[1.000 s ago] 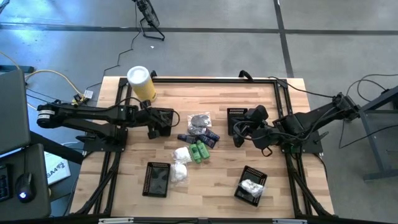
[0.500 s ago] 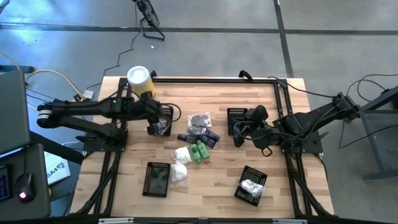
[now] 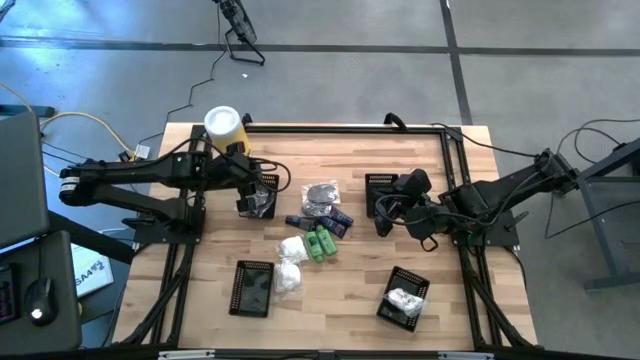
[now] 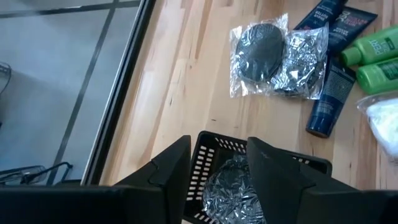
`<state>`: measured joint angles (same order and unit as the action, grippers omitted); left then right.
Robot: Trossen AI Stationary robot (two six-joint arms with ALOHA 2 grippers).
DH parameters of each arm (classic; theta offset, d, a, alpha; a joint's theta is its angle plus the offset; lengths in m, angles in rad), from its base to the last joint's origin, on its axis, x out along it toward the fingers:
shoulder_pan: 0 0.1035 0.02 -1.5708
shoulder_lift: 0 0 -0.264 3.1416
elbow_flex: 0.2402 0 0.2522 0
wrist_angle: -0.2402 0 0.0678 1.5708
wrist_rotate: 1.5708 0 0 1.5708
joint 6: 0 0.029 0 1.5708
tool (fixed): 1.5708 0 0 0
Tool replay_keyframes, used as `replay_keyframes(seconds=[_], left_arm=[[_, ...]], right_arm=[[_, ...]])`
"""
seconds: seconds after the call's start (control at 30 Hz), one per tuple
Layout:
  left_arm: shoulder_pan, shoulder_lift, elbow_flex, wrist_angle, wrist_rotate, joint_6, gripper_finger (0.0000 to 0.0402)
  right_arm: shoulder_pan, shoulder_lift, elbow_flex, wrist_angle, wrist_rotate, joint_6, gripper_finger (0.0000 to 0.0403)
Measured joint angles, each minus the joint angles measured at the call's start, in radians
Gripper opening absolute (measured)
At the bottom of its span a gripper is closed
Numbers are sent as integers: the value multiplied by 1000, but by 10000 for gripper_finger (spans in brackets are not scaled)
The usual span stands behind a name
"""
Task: Pick & Place Travel size toiletries
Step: Put the black hairbrush into the top left black basket
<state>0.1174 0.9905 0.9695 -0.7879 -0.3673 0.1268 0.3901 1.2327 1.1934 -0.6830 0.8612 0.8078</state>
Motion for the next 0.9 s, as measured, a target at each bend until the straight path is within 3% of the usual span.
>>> replay_keyframes(seconds=[0.23, 0.53, 0.9], left_arm=[[0, 6, 0, 56, 2, -1, 152], [-1, 75, 0, 228, 152, 59, 152], [0, 162, 0, 246, 167, 131, 152]], right_arm=[[0, 0, 0, 0, 0, 0, 4], [0, 0, 0, -1, 0, -4, 4], [0, 0, 0, -1, -30, -5, 4]])
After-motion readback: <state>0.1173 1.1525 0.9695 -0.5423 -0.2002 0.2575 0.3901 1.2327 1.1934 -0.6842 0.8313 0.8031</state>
